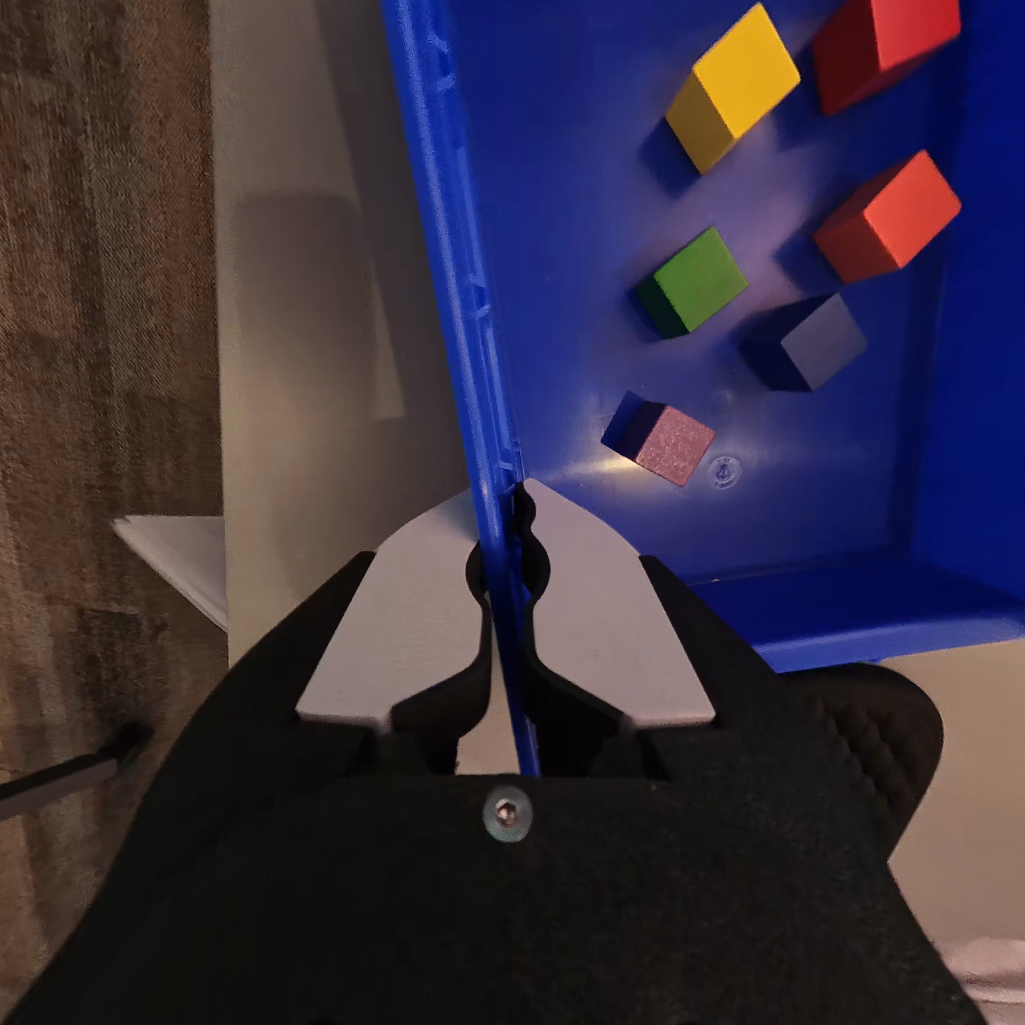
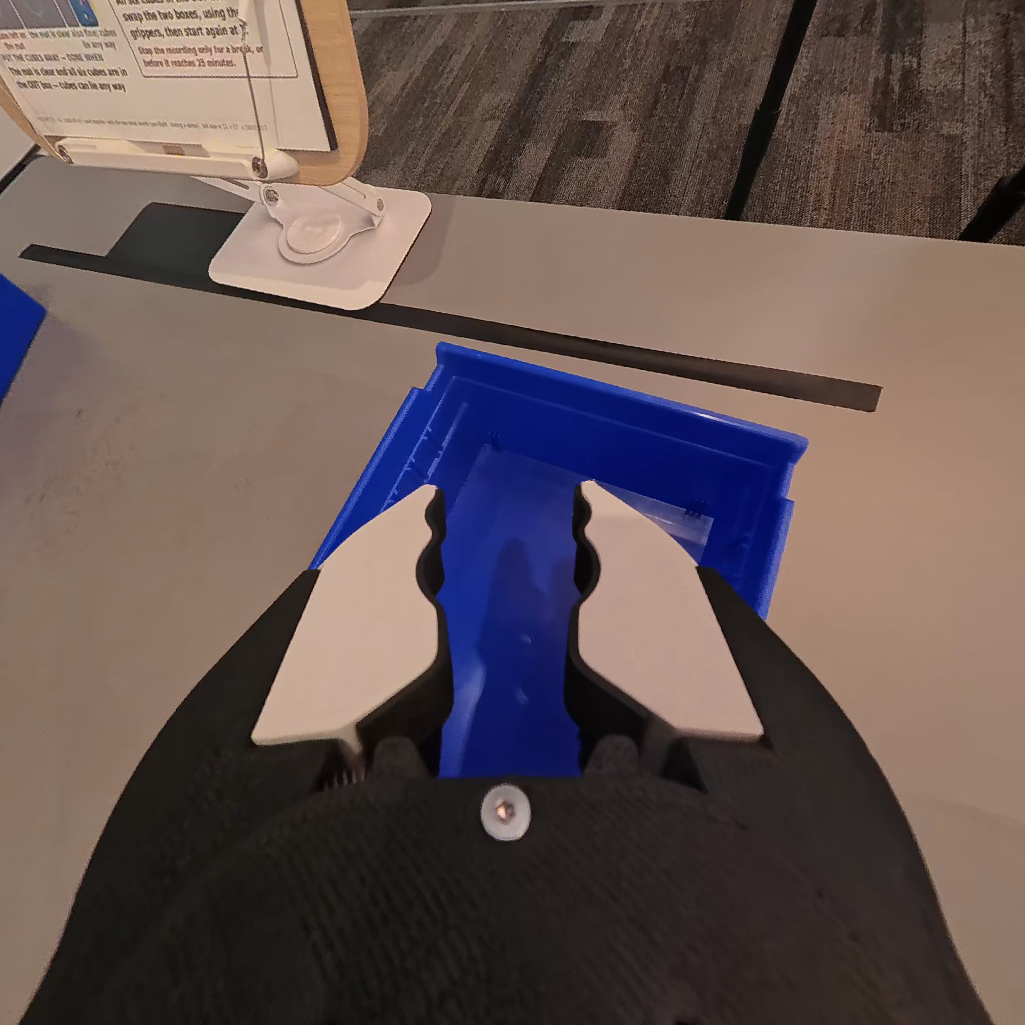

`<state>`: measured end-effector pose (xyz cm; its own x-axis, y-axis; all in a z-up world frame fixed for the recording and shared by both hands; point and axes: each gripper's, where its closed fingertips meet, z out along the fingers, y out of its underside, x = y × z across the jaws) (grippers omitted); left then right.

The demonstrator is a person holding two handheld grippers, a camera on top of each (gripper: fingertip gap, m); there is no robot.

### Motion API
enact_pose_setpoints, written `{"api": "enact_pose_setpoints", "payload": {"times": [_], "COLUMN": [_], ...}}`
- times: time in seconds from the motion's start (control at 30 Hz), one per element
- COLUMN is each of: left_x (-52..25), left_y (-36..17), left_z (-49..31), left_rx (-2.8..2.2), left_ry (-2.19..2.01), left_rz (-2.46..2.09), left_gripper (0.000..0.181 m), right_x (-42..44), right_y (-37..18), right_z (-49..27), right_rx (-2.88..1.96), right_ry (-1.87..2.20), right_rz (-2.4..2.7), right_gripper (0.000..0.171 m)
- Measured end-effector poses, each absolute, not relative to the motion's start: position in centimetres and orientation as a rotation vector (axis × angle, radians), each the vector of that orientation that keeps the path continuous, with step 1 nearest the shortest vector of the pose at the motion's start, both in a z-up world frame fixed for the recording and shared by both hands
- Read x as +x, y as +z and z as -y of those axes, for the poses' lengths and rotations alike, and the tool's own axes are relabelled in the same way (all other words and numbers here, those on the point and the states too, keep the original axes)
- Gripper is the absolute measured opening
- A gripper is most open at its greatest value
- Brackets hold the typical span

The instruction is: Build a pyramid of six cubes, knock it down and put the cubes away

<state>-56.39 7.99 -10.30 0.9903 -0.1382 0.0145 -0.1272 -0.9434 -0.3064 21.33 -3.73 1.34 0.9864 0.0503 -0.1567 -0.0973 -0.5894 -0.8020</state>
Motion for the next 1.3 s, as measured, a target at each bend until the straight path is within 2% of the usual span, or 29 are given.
{"api": "enact_pose_setpoints", "payload": {"times": [0.43,0.9,1.3], "left_x": [-49.4,-49.4,-49.3], "left_y": [-10.5,-10.6,-10.7], "left_z": [-8.8,-7.1,-7.0], "left_rx": [-2.796,-2.755,-2.763], "left_ry": [-0.071,-0.150,-0.245], "left_rz": [-0.603,-0.798,-0.732], "left_gripper": [0.007,0.006,0.006], "right_x": [20.4,20.2,20.4], "right_y": [0.3,-0.7,-0.4], "right_z": [3.2,3.1,3.2], "right_rx": [-2.243,-2.285,-2.261], "right_ry": [0.187,0.180,0.181], "right_rz": [0.012,0.036,0.029], "right_gripper": [0.045,0.045,0.045]}}
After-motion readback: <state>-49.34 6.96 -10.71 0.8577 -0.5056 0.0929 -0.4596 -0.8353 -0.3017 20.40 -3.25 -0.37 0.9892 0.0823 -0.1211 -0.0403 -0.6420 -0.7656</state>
